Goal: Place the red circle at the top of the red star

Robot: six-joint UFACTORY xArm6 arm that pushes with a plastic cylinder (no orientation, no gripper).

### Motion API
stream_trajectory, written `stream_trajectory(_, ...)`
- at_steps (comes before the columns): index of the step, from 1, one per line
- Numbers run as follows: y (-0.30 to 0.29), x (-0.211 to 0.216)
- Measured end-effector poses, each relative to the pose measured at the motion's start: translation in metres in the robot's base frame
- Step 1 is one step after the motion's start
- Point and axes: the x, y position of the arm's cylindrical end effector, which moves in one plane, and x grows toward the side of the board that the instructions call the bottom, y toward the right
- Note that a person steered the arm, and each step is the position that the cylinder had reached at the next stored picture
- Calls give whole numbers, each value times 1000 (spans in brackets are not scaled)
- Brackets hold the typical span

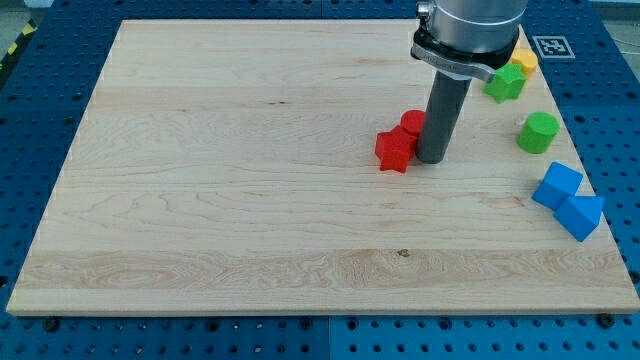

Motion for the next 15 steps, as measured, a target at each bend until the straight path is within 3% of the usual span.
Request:
stream_trajectory(2, 23, -11)
stream_trajectory(5, -2, -16)
stream_trajectory(6, 27, -19)
stream_trajectory(9, -4, -38)
stream_trajectory(14, 11, -63)
stream_trajectory(15, 45, -57)
